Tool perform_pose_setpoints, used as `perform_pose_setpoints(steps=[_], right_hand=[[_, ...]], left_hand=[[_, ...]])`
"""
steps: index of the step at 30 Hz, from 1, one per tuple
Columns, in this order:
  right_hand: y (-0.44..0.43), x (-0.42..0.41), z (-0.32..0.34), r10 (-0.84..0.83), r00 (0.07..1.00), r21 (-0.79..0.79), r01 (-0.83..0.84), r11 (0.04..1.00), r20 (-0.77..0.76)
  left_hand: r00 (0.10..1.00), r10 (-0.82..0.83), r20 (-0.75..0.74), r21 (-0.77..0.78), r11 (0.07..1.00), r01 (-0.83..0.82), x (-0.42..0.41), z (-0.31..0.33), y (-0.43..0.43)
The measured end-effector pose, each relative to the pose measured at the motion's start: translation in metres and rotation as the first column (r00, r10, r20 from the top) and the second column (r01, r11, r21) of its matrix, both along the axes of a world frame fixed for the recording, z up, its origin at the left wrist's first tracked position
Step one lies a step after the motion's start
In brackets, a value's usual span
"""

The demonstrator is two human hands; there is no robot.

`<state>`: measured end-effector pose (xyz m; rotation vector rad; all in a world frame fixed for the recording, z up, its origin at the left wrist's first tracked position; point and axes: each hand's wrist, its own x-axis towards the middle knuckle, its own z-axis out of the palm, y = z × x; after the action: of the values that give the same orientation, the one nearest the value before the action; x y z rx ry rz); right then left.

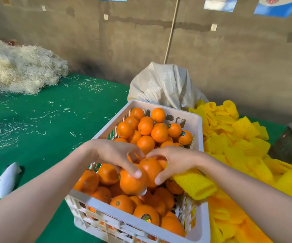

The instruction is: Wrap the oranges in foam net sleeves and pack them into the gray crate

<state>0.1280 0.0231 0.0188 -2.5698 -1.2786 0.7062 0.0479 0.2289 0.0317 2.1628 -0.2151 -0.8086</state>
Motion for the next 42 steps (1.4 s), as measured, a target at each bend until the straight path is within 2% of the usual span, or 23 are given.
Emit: perform_pose_setpoints(steps=[2,3,5,6,7,8,9,10,12,15,19,21,24,27,30,33,35,36,37,38,40,41,42], right_hand=[[-0.002,-0.004,-0.001,0.065,0.99,-0.13,-0.081,0.988,-0.124],[-0.002,-0.002,-0.001,0.093,0.983,-0.203,-0.125,0.971,-0.158],[0.001,0.008,0.006,0.082,0.973,-0.206,-0.127,0.97,-0.216],[0.005,0.016,0.011,0.011,0.976,-0.1,-0.034,0.994,-0.219],[0.01,0.026,0.015,-0.091,0.98,0.046,0.101,0.994,-0.18],[0.015,0.039,0.017,-0.198,0.978,0.177,0.206,0.963,-0.058],[0.021,0.051,0.017,-0.291,0.948,0.235,0.256,0.938,0.131],[0.027,0.061,0.013,-0.344,0.892,0.217,0.288,0.933,0.295],[0.04,0.077,-0.001,-0.375,0.842,0.122,0.356,0.926,0.389],[0.049,0.095,-0.03,-0.409,0.86,0.025,0.422,0.906,0.304],[0.043,0.101,-0.045,-0.414,0.862,0.08,0.41,0.909,0.292],[0.038,0.098,-0.045,-0.404,0.868,0.138,0.38,0.915,0.289],[0.027,0.089,-0.03,-0.393,0.916,0.281,0.359,0.89,0.076],[0.012,0.075,-0.003,-0.339,0.932,0.305,0.361,0.881,-0.126],[0.001,0.058,0.011,-0.22,0.955,0.17,0.255,0.952,-0.202],[0.004,0.038,0.012,-0.044,0.952,-0.01,0.043,0.999,-0.302],[0.009,0.035,0.013,0.042,0.901,-0.111,-0.099,0.989,-0.432],[0.012,0.038,0.014,0.048,0.873,-0.092,-0.106,0.99,-0.486],[0.016,0.044,0.014,0.019,0.87,-0.006,-0.025,1.0,-0.492],[0.021,0.053,0.015,-0.071,0.893,0.118,0.137,0.984,-0.444],[0.034,0.079,0.011,-0.402,0.891,0.39,0.455,0.801,-0.212],[0.041,0.092,0.006,-0.549,0.834,0.453,0.51,0.731,-0.054],[0.046,0.103,0.0,-0.63,0.773,0.448,0.537,0.715,0.077]], left_hand=[[0.988,-0.127,-0.088,0.0,0.992,0.128,0.0,-0.001,-0.007],[0.98,-0.138,-0.143,-0.054,0.99,0.131,0.002,-0.003,-0.008],[0.992,-0.02,-0.128,-0.122,0.993,0.005,0.014,-0.007,-0.012],[0.996,0.091,0.015,-0.053,0.994,-0.091,0.024,-0.01,-0.013],[0.955,0.157,0.253,0.115,0.975,-0.191,0.036,-0.014,-0.012],[0.859,0.132,0.495,0.321,0.891,-0.322,0.048,-0.019,-0.011],[0.771,0.04,0.635,0.479,0.763,-0.435,0.059,-0.023,-0.01],[0.737,-0.025,0.676,0.563,0.662,-0.495,0.069,-0.028,-0.008],[0.765,-0.052,0.642,0.65,0.566,-0.507,0.084,-0.037,-0.001],[0.8,-0.075,0.595,0.722,0.489,-0.49,0.1,-0.056,0.008],[0.76,-0.125,0.638,0.723,0.435,-0.536,0.105,-0.06,0.008],[0.737,-0.092,0.67,0.68,0.474,-0.559,0.103,-0.056,0.007],[0.731,0.143,0.667,0.473,0.678,-0.563,0.094,-0.042,-0.001],[0.874,0.271,0.403,0.261,0.882,-0.393,0.079,-0.016,0.003],[0.99,0.085,0.11,0.123,0.988,-0.098,0.058,0.001,0.005],[0.987,-0.152,-0.055,0.099,0.983,0.157,0.049,0.005,0.001],[0.978,-0.165,-0.124,0.046,0.984,0.172,0.053,0.003,-0.001],[0.99,-0.119,-0.079,0.046,0.991,0.123,0.059,0.001,-0.003],[0.999,-0.027,0.045,0.087,0.996,0.023,0.067,-0.002,-0.004],[0.969,0.079,0.233,0.146,0.983,-0.115,0.078,-0.007,-0.005],[0.794,0.2,0.573,0.238,0.887,-0.395,0.097,-0.016,-0.012],[0.735,0.226,0.64,0.26,0.836,-0.484,0.108,-0.023,-0.014],[0.72,0.251,0.647,0.273,0.806,-0.526,0.118,-0.031,-0.016]])
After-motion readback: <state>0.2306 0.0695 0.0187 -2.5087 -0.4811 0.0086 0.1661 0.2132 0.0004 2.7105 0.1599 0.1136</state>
